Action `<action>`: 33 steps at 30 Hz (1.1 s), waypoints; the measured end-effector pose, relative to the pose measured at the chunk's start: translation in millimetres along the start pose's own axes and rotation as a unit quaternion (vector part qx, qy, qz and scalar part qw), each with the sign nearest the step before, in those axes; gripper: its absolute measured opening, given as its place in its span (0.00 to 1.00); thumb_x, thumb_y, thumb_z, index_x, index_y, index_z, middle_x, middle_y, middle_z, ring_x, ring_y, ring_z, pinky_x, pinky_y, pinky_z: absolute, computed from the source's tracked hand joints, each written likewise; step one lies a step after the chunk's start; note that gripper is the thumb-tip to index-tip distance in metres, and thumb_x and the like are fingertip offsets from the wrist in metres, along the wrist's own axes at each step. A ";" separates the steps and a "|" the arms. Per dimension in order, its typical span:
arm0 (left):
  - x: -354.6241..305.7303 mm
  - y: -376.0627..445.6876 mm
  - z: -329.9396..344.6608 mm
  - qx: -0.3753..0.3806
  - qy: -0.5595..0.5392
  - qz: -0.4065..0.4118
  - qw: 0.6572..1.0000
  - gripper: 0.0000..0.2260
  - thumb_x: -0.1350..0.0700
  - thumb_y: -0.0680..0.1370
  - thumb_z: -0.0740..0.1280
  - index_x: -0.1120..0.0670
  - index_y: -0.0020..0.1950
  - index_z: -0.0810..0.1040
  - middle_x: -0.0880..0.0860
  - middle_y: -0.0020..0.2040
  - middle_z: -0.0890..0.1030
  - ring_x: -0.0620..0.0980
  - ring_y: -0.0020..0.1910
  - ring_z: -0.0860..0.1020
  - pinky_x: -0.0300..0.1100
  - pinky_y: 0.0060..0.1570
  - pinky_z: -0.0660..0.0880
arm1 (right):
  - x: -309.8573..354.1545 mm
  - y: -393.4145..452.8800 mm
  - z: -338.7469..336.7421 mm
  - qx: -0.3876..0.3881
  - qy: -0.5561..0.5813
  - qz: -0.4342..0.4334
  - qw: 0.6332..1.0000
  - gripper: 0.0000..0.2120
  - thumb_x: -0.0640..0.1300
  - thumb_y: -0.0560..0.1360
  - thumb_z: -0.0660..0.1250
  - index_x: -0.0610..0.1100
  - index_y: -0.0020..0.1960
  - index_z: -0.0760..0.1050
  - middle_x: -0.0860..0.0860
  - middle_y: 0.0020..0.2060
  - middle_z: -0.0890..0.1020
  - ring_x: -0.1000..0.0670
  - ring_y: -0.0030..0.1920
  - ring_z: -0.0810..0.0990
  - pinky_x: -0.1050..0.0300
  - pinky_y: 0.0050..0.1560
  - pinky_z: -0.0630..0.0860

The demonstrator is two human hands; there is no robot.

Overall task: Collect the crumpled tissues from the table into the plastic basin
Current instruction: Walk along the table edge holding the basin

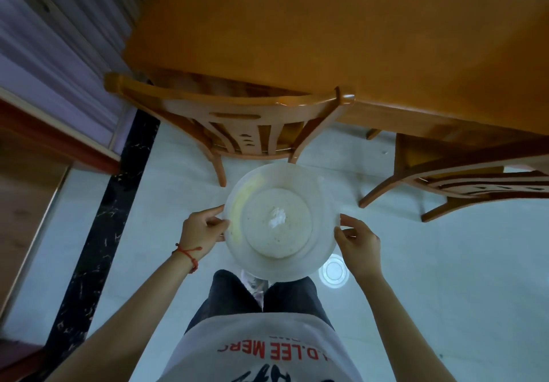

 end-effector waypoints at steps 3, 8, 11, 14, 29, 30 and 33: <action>1.3 2.3 -11.5 -0.019 -0.007 -0.004 1.000 0.19 0.65 0.72 0.66 0.54 0.62 0.75 0.56 0.34 0.81 0.59 0.43 0.80 0.35 0.40 0.78 | 7.9 4.5 10.8 0.013 -0.005 -0.007 1.000 0.10 0.38 0.74 0.65 0.42 0.55 0.77 0.46 0.53 0.81 0.60 0.35 0.78 0.82 0.35 0.68; 9.3 8.6 -29.1 -0.032 -0.014 -0.008 0.999 0.19 0.65 0.73 0.66 0.54 0.62 0.75 0.58 0.37 0.80 0.57 0.42 0.79 0.35 0.38 0.79 | 19.0 7.0 29.2 0.027 -0.004 -0.009 1.000 0.11 0.37 0.73 0.65 0.41 0.55 0.77 0.46 0.52 0.81 0.71 0.36 0.76 0.81 0.35 0.69; 16.1 13.6 -41.2 -0.026 -0.014 -0.010 1.000 0.19 0.64 0.72 0.66 0.54 0.62 0.75 0.55 0.36 0.81 0.56 0.42 0.80 0.34 0.38 0.79 | 26.6 3.7 40.1 0.020 -0.002 -0.010 1.000 0.11 0.37 0.73 0.65 0.41 0.55 0.77 0.46 0.52 0.81 0.70 0.36 0.77 0.81 0.34 0.69; 25.1 25.1 -59.6 -0.012 -0.007 -0.011 1.000 0.19 0.65 0.72 0.66 0.55 0.62 0.75 0.50 0.33 0.80 0.50 0.39 0.79 0.40 0.40 0.80 | 35.7 -1.4 59.0 0.009 -0.002 -0.002 1.000 0.11 0.36 0.73 0.65 0.41 0.55 0.77 0.46 0.51 0.81 0.70 0.36 0.76 0.81 0.34 0.68; 73.6 72.5 -222.7 0.034 0.017 0.001 0.999 0.19 0.64 0.73 0.66 0.56 0.63 0.74 0.54 0.38 0.80 0.55 0.43 0.79 0.37 0.38 0.80 | 106.3 -62.6 207.2 -0.028 0.006 0.040 0.999 0.12 0.37 0.73 0.65 0.41 0.56 0.77 0.49 0.50 0.81 0.63 0.35 0.79 0.81 0.35 0.68; 77.6 74.2 -230.5 0.037 0.016 -0.006 0.999 0.19 0.64 0.73 0.66 0.56 0.63 0.74 0.55 0.38 0.80 0.57 0.45 0.80 0.42 0.42 0.81 | 109.7 -64.6 214.6 -0.027 0.009 0.043 0.999 0.12 0.37 0.72 0.65 0.42 0.56 0.77 0.50 0.49 0.81 0.67 0.35 0.78 0.81 0.35 0.68; 84.9 79.0 -249.1 0.039 0.009 -0.020 0.999 0.19 0.65 0.73 0.66 0.56 0.63 0.74 0.57 0.38 0.80 0.60 0.47 0.80 0.50 0.47 0.80 | 120.9 -65.4 231.9 -0.022 0.016 0.038 0.999 0.12 0.36 0.72 0.66 0.42 0.55 0.78 0.50 0.48 0.80 0.68 0.36 0.77 0.79 0.35 0.70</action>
Point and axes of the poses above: each hand's wrist, its own y-axis towards the middle knuckle, its own z-axis out of the palm, x = y × z, the point moved 5 cm from there along y, towards the middle knuckle
